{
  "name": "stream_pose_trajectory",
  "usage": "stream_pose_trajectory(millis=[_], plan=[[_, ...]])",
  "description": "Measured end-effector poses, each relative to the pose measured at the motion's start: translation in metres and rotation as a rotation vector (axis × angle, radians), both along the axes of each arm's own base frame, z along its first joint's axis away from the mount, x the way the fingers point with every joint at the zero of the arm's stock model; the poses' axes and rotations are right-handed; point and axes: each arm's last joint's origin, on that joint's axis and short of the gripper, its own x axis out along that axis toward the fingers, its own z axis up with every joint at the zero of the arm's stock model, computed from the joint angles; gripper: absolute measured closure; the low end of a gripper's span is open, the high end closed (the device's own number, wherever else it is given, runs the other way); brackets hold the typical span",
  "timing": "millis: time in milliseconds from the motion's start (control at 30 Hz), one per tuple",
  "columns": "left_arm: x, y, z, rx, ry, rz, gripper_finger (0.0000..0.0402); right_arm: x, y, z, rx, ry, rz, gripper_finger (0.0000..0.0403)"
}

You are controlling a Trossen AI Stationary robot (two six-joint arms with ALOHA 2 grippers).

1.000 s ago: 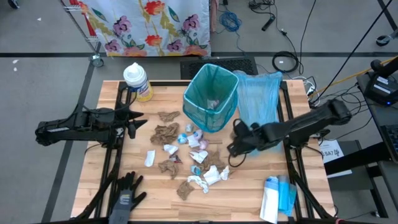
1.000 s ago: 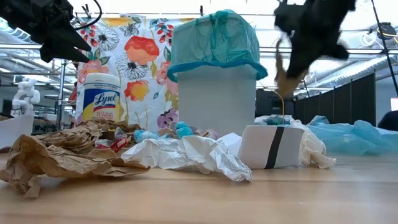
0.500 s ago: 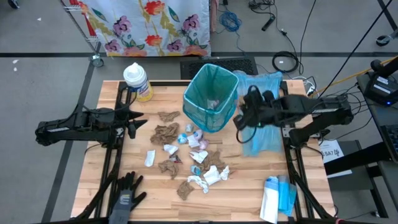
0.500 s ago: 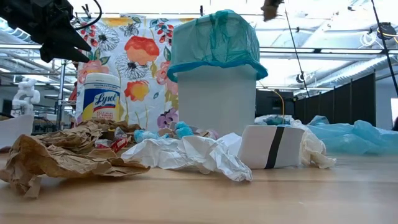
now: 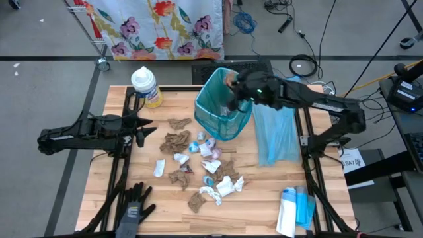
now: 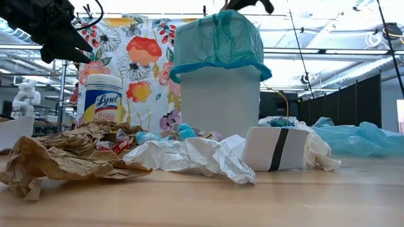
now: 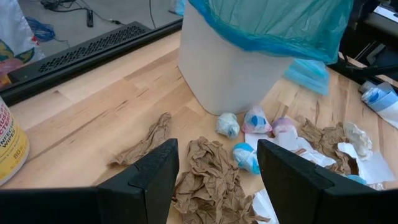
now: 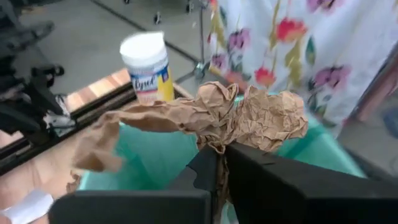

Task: Place trash/remove bag and relplace
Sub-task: Put the brown napkin into the trash bin

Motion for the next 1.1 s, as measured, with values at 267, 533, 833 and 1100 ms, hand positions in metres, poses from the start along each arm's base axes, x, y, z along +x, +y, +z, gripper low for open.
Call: stream_pose_trajectory(millis=[267,533,833,1100], plan=[[0.0,0.0,0.0,0.0,0.0,0.0,0.0182,0.017,-0.026,-0.026,0.136,0.046,0.048,0.0311],[0.0,0.0,0.0,0.0,0.0,0.0,0.0182,0.004,-0.023,-0.015,0.139,0.035,0.06,0.0248],[0.0,0.0,-0.001,-0.005,0.008,-0.003,0.0182,-0.044,0.004,0.013,0.266,-0.026,0.058,0.0254],[0.0,0.0,-0.001,-0.008,0.008,-0.007,0.0182,-0.085,0.054,0.008,0.412,0.146,-0.003,0.0268]])
